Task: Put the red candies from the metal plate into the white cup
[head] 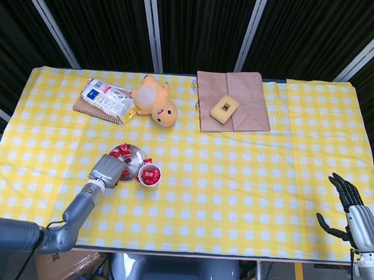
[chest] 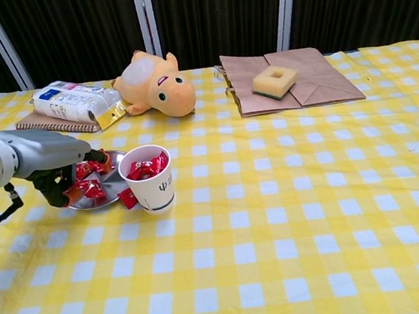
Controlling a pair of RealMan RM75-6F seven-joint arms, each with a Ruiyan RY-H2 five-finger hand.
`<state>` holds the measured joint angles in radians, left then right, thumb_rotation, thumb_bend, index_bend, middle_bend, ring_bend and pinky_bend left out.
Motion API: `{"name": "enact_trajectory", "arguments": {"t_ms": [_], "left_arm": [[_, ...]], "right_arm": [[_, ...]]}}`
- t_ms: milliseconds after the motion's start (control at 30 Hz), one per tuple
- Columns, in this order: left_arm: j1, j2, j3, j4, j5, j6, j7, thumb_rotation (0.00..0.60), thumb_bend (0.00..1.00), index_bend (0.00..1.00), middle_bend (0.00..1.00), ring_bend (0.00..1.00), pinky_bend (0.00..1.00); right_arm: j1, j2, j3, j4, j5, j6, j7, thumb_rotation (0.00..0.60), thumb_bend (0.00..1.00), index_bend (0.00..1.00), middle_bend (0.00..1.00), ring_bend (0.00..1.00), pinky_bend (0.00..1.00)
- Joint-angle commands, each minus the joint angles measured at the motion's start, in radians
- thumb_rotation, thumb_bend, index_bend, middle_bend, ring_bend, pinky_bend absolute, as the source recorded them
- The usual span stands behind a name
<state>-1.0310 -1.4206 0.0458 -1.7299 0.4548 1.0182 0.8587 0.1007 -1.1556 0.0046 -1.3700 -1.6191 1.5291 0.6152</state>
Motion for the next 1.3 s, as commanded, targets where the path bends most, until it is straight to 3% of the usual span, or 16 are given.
{"name": "enact_trajectory", "arguments": {"t_ms": [33, 133, 267, 600, 967, 1300], "left_arm": [[0.01, -0.001, -0.029, -0.006, 0.04, 0.031, -0.031, 0.6, 0.23, 0.1, 0.79, 0.91, 0.94], [0.013, -0.001, -0.05, -0.012, 0.065, 0.059, -0.043, 0.6, 0.13, 0.09, 0.82, 0.91, 0.94], [0.02, -0.011, -0.076, -0.008, 0.093, 0.101, -0.052, 0.6, 0.1, 0.1, 0.82, 0.91, 0.94], [0.006, -0.081, -0.087, 0.054, 0.081, 0.091, -0.006, 0.6, 0.17, 0.26, 0.91, 0.96, 0.97], [-0.018, -0.183, -0.114, 0.153, 0.029, 0.06, 0.032, 0.6, 0.18, 0.26, 0.91, 0.96, 0.97], [-0.031, -0.223, -0.128, 0.205, -0.009, 0.036, 0.061, 0.6, 0.21, 0.24, 0.91, 0.96, 0.97]], "right_arm": [[0.0, 0.0, 0.0, 0.0, 0.001, 0.0, 0.0, 0.6, 0.42, 0.0, 0.0, 0.0, 0.0], [0.0, 0.001, 0.001, -0.001, 0.003, -0.001, 0.002, 0.6, 0.42, 0.0, 0.0, 0.0, 0.0], [0.001, 0.001, 0.001, -0.001, 0.002, -0.002, 0.003, 0.6, 0.42, 0.0, 0.0, 0.0, 0.0], [0.0, 0.001, 0.002, -0.002, 0.005, -0.003, 0.003, 0.6, 0.42, 0.0, 0.0, 0.0, 0.0], [0.0, 0.004, 0.001, -0.002, 0.002, 0.0, 0.012, 0.6, 0.42, 0.0, 0.0, 0.0, 0.0], [0.0, 0.006, 0.0, -0.003, -0.002, 0.003, 0.017, 0.6, 0.42, 0.0, 0.0, 0.0, 0.0]]}}
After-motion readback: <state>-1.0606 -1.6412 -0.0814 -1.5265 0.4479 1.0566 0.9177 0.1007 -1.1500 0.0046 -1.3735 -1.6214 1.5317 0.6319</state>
